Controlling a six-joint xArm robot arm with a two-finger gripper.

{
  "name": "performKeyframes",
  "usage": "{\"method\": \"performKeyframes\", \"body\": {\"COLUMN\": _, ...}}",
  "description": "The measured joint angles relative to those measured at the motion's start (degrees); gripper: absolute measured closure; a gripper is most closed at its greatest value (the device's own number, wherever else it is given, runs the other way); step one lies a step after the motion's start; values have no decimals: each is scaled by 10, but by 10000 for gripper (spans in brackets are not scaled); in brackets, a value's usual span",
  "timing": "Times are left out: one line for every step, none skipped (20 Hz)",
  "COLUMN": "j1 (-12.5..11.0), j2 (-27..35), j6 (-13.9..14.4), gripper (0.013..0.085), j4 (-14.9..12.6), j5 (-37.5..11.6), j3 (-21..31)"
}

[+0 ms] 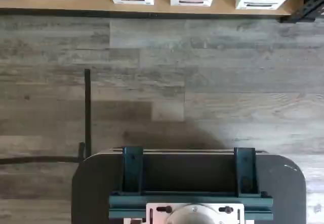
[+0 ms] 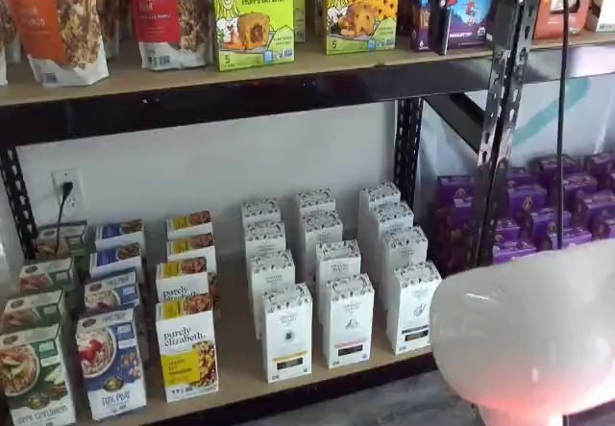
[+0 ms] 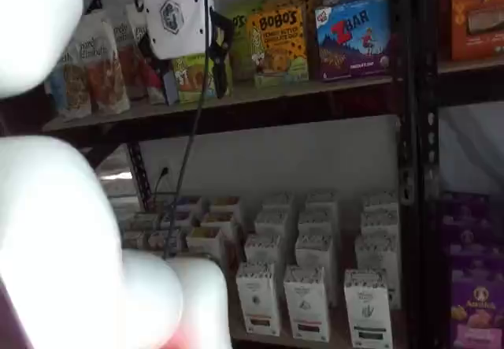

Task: Pick up the white box with a green strip in the middle, on the bottom shelf, the sixth box from the left

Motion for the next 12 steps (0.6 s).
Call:
{"method": "performKeyframes", "body": {"j1": 8, "j2": 0, "j6": 4, "gripper": 130, "j4": -9, "j5": 0, "j3": 0}}
{"method": "performKeyframes", "body": {"j1": 17, "j2": 0, "j6": 8, "gripper": 130, "j4": -17, "j5": -1, "j3": 1}}
{"method": "performKeyframes", "body": {"j1": 21, "j2": -2, "j6": 12, "gripper": 130, "j4": -22, "j5": -5, "j3": 3}}
{"method": "performKeyframes", "body": {"j1": 26, "j2": -4, "j6": 15, "gripper": 130, "j4": -26, "j5": -8, "j3": 6}}
{"method": "performKeyframes", "body": {"j1": 28, "j2": -5, "j6": 17, "gripper": 130, "j4": -26, "j5": -11, "j3": 8}}
{"method": "performKeyframes", "body": {"j1": 31, "j2": -6, "j6": 19, "gripper": 130, "j4": -29, "j5": -15, "j3": 12}}
{"method": "performKeyframes", "body": {"j1": 34, "j2": -8, "j6": 21, "gripper": 130, "j4": -32, "j5": -20, "j3": 17}}
{"method": "performKeyframes", "body": {"j1": 36, "j2": -12, "j6": 23, "gripper": 130, "j4": -34, "j5": -30, "j3": 26}}
{"method": "performKeyframes", "body": {"j1": 40, "j2": -15, "j6": 25, "gripper": 130, "j4": -41, "j5": -41, "j3": 39}}
{"method": "performKeyframes", "body": {"j1": 37, "j2": -20, "j6": 23, "gripper": 130, "j4": -42, "j5": -54, "j3": 53}}
{"method": "performKeyframes", "body": {"j1": 30, "j2": -25, "j6": 18, "gripper": 130, "j4": -38, "j5": -69, "j3": 67}}
{"method": "performKeyframes", "body": {"j1": 22, "j2": -29, "j6": 12, "gripper": 130, "j4": -33, "j5": -81, "j3": 82}}
